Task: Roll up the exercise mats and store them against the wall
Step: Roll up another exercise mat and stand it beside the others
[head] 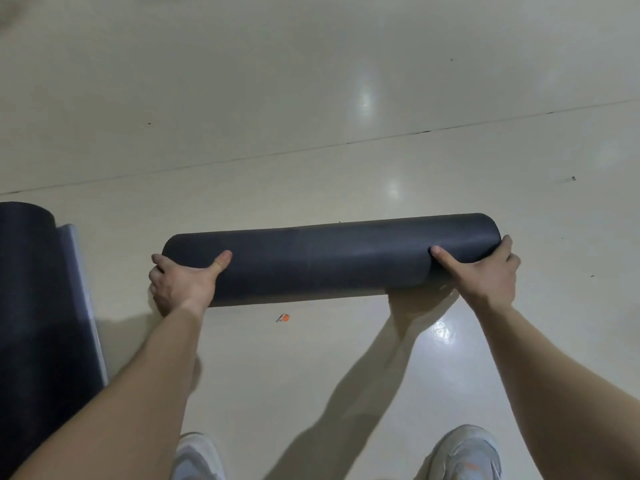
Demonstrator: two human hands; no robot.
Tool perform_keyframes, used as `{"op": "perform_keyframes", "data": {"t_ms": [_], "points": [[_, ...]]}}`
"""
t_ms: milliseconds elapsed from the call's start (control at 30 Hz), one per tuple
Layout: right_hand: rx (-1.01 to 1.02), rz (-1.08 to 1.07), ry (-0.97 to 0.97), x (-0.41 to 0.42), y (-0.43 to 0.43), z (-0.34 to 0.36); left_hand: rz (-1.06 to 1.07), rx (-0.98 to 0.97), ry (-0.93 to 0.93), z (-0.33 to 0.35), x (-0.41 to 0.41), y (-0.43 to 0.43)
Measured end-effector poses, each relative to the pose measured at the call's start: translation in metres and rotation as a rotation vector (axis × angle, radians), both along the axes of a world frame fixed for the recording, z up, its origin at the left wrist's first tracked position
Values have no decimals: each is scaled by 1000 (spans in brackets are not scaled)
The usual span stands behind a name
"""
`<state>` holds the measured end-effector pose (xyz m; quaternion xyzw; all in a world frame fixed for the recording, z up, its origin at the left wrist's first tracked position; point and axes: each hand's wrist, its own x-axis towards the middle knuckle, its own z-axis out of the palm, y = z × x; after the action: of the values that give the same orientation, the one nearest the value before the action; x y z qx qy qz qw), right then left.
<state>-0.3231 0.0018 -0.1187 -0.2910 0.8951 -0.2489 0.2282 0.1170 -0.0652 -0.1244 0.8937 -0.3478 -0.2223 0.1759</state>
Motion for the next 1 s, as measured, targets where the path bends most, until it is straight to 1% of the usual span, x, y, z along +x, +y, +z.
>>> {"op": "perform_keyframes", "data": {"t_ms": [167, 233, 333, 433, 567, 700, 800, 867, 933, 967, 1000], "points": [[-112, -18, -102, 0, 1, -7, -2, 2, 14, 0, 5, -4], [-124, -27, -104, 1, 0, -5, -4, 9, 14, 1, 5, -7], [-84, -3, -32, 6, -3, 0, -9, 17, 5, 4, 4, -10], [-47, 71, 71, 14, -3, 6, -40, 14, -6, 3, -3, -6], [9, 119, 180, 20, 4, 13, -119, -4, -55, -7, -10, 2], [102, 140, 217, 17, 22, 9, -201, -28, -128, -12, -11, -5], [151, 176, 215, 15, 25, 10, -231, -14, -118, -12, -11, -10], [242, 216, 212, 15, 11, 18, -236, 9, -104, -8, -8, -15], [371, 307, 344, 13, -6, 27, -251, 46, -92, -2, -10, -21], [416, 426, 421, 10, -16, 31, -254, 63, -91, 0, -10, -23], [457, 579, 450, 6, -25, 35, -256, 77, -89, 2, -9, -23]]}}
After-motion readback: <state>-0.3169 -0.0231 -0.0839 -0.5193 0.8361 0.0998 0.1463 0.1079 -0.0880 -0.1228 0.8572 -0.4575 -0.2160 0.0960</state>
